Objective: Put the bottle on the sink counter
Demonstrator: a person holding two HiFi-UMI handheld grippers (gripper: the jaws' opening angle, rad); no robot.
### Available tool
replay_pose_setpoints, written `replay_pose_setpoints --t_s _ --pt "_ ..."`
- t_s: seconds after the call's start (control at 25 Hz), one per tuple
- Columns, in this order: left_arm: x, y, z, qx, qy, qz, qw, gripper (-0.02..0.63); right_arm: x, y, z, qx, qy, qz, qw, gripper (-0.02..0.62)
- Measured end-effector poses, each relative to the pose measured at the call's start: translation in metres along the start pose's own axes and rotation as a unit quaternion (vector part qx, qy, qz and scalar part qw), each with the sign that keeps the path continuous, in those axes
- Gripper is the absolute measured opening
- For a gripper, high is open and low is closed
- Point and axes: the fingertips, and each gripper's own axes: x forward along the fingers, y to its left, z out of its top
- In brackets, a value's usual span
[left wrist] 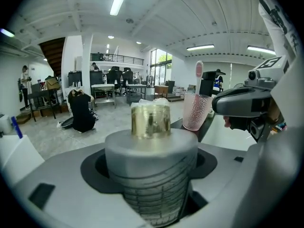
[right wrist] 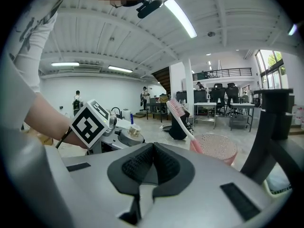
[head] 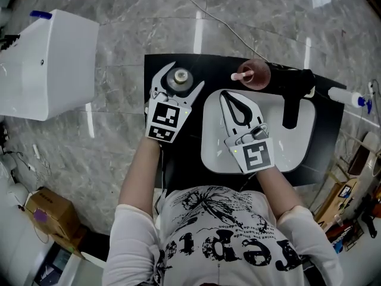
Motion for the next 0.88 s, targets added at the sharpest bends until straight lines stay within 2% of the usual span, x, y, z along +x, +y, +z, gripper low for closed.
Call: replay_pose_setpoints --t_s 0.2,0.28,0.36,0.6,0.88 --pt "-0.004 -0.002 -0.005 -0.026 0.018 -0.018 0.9994 0.350 -0.003 -0.004 -0.003 0.020 0.007 -0.003 1.000 0.015" --pt "-0.007 -0.003 -0.008 -0.028 0.026 -0.016 0.9991 0.350 -0.005 -0.004 -0.009 0.023 0.025 -0.003 0.999 0.015" --pt "-0.011 -0.004 -0.013 -0.027 0.034 -0.009 0.9990 0.350 -0.008 -0.002 -0.016 0.016 0.046 0.006 0.999 0.015" --pt "-0.020 -0.016 -0.024 -0.013 0.053 -0.006 0.9985 0.351 -0.018 0.004 -0.011 0.011 0.042 0.010 0.999 0.014" --pt "-0.038 -0.018 -0.014 -0.030 0.013 0.017 0.9993 0.360 -0.041 0.012 0.003 0.000 0.043 0.000 0.999 0.015"
